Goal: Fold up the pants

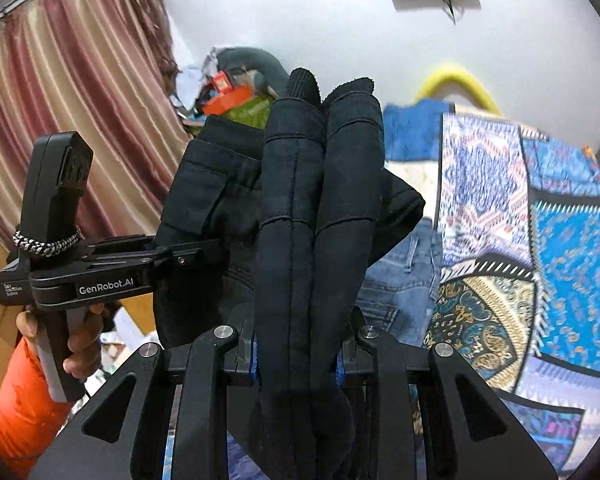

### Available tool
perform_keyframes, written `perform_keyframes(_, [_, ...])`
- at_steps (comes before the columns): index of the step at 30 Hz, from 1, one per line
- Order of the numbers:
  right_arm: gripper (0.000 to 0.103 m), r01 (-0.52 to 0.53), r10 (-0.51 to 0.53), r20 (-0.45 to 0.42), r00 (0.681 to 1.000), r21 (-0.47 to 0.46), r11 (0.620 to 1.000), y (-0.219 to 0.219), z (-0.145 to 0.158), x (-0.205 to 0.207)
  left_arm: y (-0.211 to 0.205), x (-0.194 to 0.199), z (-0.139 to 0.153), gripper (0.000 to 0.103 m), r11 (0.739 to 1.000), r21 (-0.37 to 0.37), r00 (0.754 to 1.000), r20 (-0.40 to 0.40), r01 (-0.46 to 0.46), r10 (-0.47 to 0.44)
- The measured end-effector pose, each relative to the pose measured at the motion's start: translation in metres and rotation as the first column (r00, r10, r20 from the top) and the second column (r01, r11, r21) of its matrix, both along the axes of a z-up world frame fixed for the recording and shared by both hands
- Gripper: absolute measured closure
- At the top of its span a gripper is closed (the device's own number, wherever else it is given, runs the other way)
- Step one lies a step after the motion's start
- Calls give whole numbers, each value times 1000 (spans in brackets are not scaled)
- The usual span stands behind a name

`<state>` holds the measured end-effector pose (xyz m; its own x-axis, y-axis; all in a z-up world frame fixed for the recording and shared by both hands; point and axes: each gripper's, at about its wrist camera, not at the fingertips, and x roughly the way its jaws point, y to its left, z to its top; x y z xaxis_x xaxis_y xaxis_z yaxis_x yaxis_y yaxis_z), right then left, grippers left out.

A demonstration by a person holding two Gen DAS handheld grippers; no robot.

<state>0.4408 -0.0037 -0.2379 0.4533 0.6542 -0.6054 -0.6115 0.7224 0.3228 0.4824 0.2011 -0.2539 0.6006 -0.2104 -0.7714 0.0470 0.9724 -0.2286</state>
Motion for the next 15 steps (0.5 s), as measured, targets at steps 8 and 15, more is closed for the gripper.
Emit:
perform_keyframes(8, [80, 17, -23, -85, 996, -69, 997, 10, -45, 34, 15, 35, -66, 73, 998, -62, 995, -93, -25, 19])
perform_keyframes(15, [74, 20, -44, -127, 991, -184, 983, 11, -67, 46, 12, 58, -101, 71, 998, -53, 981, -193, -33, 22])
